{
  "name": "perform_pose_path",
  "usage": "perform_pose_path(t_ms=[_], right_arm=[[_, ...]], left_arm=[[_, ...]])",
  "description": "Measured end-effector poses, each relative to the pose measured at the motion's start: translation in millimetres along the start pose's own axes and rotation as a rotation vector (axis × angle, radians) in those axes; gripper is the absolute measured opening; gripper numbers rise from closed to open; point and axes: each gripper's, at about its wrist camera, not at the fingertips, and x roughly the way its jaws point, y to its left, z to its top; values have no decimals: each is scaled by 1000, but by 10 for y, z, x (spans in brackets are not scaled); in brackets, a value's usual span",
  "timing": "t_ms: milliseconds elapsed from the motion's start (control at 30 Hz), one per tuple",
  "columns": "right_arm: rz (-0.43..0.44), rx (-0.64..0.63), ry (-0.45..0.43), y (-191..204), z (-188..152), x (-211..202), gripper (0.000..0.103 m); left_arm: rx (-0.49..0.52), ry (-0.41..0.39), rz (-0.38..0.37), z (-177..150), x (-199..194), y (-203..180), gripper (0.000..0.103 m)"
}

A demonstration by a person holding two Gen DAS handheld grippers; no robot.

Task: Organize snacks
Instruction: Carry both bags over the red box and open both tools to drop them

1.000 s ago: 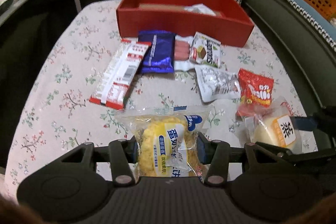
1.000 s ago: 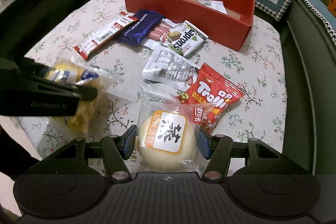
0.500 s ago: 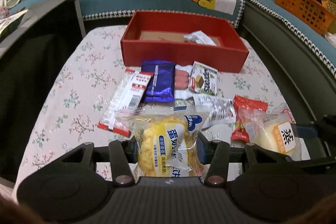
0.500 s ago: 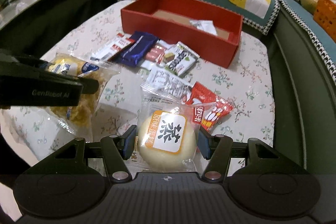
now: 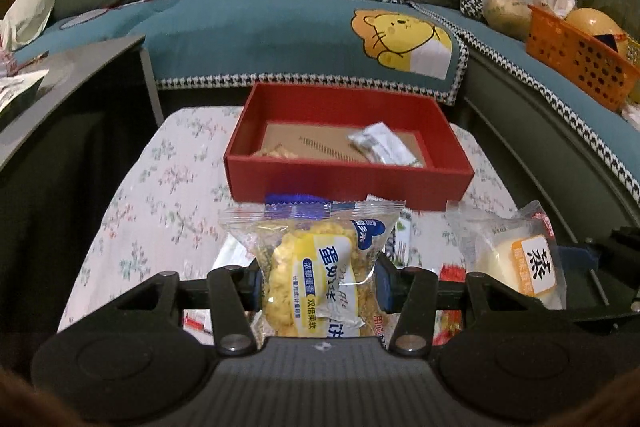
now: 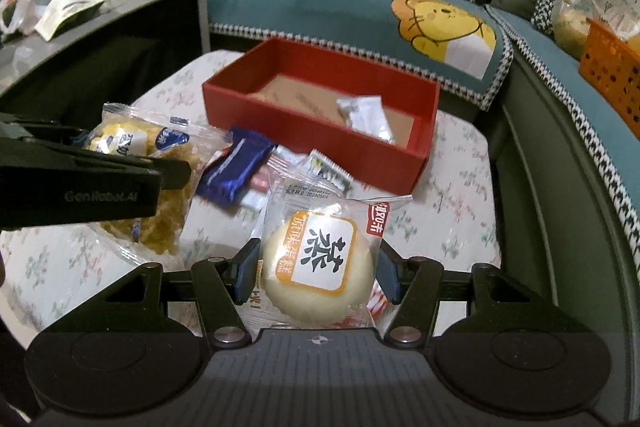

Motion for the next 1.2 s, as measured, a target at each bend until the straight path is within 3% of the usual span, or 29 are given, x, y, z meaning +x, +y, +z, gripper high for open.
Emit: perform_pose_path(t_ms=[633, 1200], right_arm=[[-40, 60, -76, -328, 624, 265, 66], [-68, 82, -83, -476, 974, 546, 66]], left_arm=[[-4, -45, 20, 545, 354, -113, 91], [-9, -58, 41, 928, 678, -133, 91]])
